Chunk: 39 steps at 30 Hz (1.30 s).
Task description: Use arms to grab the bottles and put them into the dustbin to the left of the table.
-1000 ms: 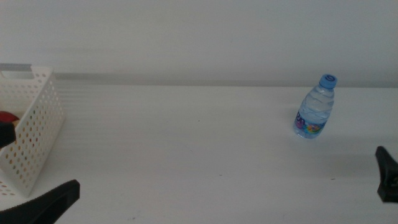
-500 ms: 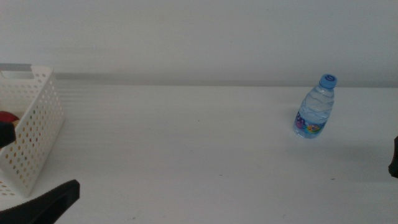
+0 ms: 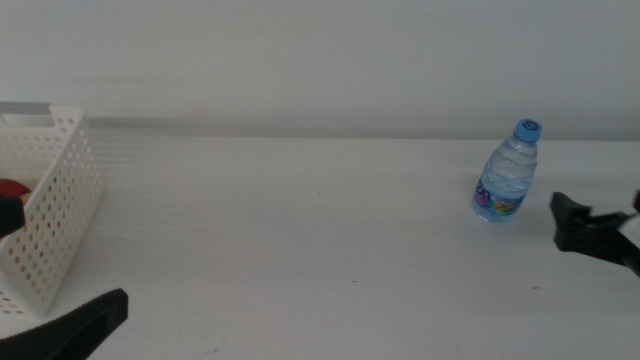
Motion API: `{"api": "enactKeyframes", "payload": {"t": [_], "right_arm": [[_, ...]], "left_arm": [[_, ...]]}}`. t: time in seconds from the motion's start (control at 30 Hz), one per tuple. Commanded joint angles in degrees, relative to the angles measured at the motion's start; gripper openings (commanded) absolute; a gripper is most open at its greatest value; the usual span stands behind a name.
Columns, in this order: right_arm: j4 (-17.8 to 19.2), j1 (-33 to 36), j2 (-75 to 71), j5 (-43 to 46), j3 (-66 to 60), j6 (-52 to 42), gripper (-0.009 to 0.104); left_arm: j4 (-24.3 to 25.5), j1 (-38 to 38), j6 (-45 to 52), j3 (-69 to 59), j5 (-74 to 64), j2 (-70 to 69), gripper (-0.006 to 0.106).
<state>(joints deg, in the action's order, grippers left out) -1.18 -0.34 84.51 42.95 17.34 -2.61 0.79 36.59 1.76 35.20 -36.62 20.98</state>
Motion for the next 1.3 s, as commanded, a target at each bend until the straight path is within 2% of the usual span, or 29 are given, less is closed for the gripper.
{"api": "enactKeyframes", "payload": {"t": [0.0,0.17,0.43,0.6,1.07,1.2,1.27], "right_arm": [[3.4,-0.2,3.5,-1.2,2.9,-1.5,0.092],[7.4,-0.2,10.1,0.0,7.4,-1.8,0.092],[7.6,3.9,16.5,-0.2,12.7,-3.2,0.092],[3.8,6.5,18.5,-0.1,13.4,-6.9,0.092],[3.3,6.6,20.1,1.2,13.5,-7.7,0.092],[-0.3,6.6,20.1,1.2,13.5,-9.0,0.092],[-0.8,6.6,20.1,1.3,13.5,-9.7,0.092]], "left_arm": [[-0.1,0.5,-0.2,-0.3,1.1,-0.2,0.094],[-0.1,0.5,-0.1,-0.3,1.1,-0.2,0.094],[-0.1,0.5,-0.3,-0.3,1.1,-0.2,0.094],[-0.1,0.5,-0.3,-0.3,1.1,-0.2,0.094],[-0.1,0.5,-0.2,-0.3,1.1,-0.2,0.094],[-0.1,0.5,-0.2,-0.3,1.1,-0.2,0.094],[-0.1,0.5,-0.2,-0.3,1.1,-0.2,0.094]]}}
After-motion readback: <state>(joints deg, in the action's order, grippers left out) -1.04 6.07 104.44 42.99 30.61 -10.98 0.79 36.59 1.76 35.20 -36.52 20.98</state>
